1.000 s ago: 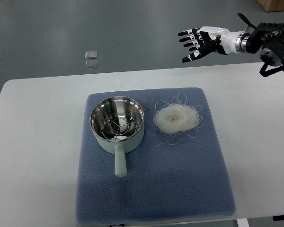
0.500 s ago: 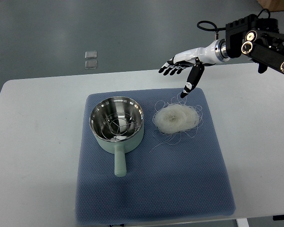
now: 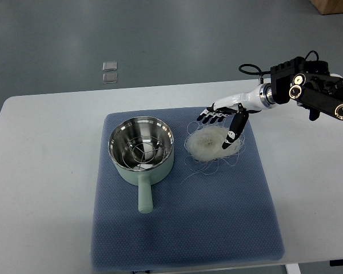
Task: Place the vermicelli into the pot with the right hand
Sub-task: 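Lower the right hand and close its fingers around the vermicelli, then lift the vermicelli with the right hand toward the saucepan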
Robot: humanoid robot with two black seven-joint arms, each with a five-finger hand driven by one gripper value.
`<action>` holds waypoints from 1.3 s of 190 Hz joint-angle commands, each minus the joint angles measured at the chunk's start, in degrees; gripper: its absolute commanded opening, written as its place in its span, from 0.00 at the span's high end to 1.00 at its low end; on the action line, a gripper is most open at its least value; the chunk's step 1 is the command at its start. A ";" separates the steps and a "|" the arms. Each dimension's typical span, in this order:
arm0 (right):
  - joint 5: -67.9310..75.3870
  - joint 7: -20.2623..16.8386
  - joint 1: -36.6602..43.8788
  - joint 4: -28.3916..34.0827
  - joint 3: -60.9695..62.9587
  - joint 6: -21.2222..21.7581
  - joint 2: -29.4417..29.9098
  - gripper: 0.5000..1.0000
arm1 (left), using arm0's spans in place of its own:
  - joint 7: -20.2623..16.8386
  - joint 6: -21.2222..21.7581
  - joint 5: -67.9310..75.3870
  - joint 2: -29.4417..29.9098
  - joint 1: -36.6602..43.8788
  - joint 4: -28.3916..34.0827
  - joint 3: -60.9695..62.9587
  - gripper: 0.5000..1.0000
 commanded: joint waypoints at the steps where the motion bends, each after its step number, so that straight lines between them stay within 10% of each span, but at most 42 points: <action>1: -0.42 0.18 -1.31 0.00 -0.18 -2.17 0.36 0.14 | 0.00 0.01 0.01 0.00 0.00 0.02 0.00 0.00; 91: -5.26 1.41 -5.79 -0.08 -0.71 -9.91 1.06 0.20 | 0.00 0.01 0.01 0.00 0.00 0.02 0.00 0.00; 110: -5.52 1.58 -6.41 -0.08 -0.71 -11.14 1.15 0.36 | 0.00 0.01 0.01 0.00 0.00 0.02 0.00 0.00; 142: -7.72 2.99 -6.94 -0.08 -0.71 -12.37 1.15 1.00 | 0.00 0.01 0.01 0.00 0.00 0.02 0.00 0.00; 247: -6.57 3.34 2.29 5.63 1.75 -6.39 -6.14 1.00 | 0.00 0.01 0.01 0.00 0.00 0.02 0.09 0.00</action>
